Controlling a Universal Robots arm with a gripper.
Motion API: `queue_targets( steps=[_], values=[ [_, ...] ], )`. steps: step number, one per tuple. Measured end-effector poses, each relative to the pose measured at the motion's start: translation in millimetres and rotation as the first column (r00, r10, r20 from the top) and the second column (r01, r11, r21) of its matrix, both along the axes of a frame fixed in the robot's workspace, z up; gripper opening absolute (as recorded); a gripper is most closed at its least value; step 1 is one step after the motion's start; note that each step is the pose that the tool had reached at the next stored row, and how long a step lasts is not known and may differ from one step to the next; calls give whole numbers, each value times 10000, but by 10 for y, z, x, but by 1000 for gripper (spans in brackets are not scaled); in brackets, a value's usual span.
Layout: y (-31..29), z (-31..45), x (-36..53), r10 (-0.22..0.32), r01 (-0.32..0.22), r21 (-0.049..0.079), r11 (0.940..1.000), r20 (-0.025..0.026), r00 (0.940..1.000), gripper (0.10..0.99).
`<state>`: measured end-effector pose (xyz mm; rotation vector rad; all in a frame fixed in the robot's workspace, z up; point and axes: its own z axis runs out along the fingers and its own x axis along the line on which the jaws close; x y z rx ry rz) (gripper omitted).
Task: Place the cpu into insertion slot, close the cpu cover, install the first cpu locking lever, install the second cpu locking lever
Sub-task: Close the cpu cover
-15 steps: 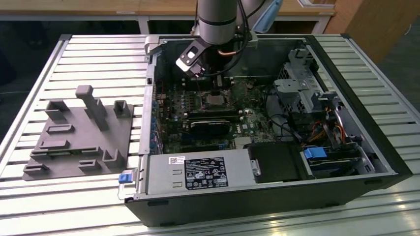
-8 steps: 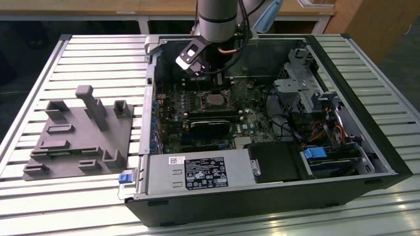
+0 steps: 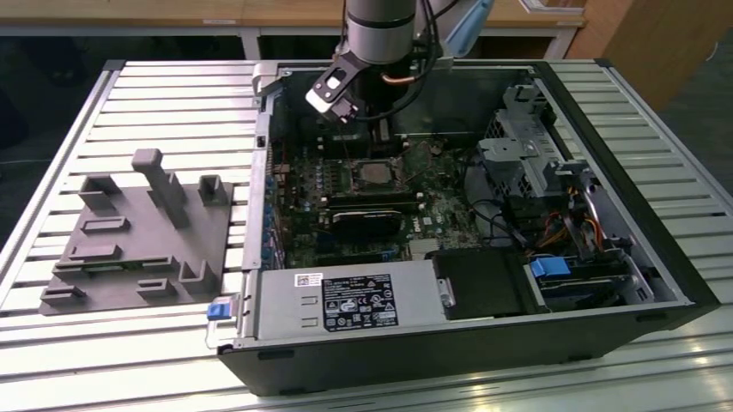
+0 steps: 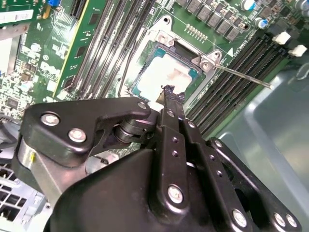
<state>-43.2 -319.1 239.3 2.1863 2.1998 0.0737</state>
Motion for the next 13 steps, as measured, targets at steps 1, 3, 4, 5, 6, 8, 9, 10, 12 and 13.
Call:
queue_targets(
  steps=[1, 3, 4, 5, 6, 8, 9, 10, 12, 13],
  values=[
    [0, 19, 0, 0, 0, 1, 10000, -1, 10000, 106],
    [0, 60, 0, 0, 0, 2, 10000, 0, 10000, 106],
    [0, 80, 0, 0, 0, 2, 10000, -1, 10000, 106],
    [0, 97, 0, 0, 0, 3, 10000, -1, 10000, 106],
    [0, 117, 0, 0, 0, 5, 10000, -2, 10000, 106],
    [0, 158, 0, 0, 0, 11, 10000, -1, 10000, 106],
    [0, 180, 0, 0, 0, 13, 10000, -2, 10000, 106],
    [0, 199, 0, 0, 0, 14, 10000, -2, 10000, 106],
    [0, 220, 0, 0, 0, 19, 10000, -2, 10000, 106],
    [0, 220, 0, 0, 0, 28, 10000, -1, 10000, 106]
  ],
)
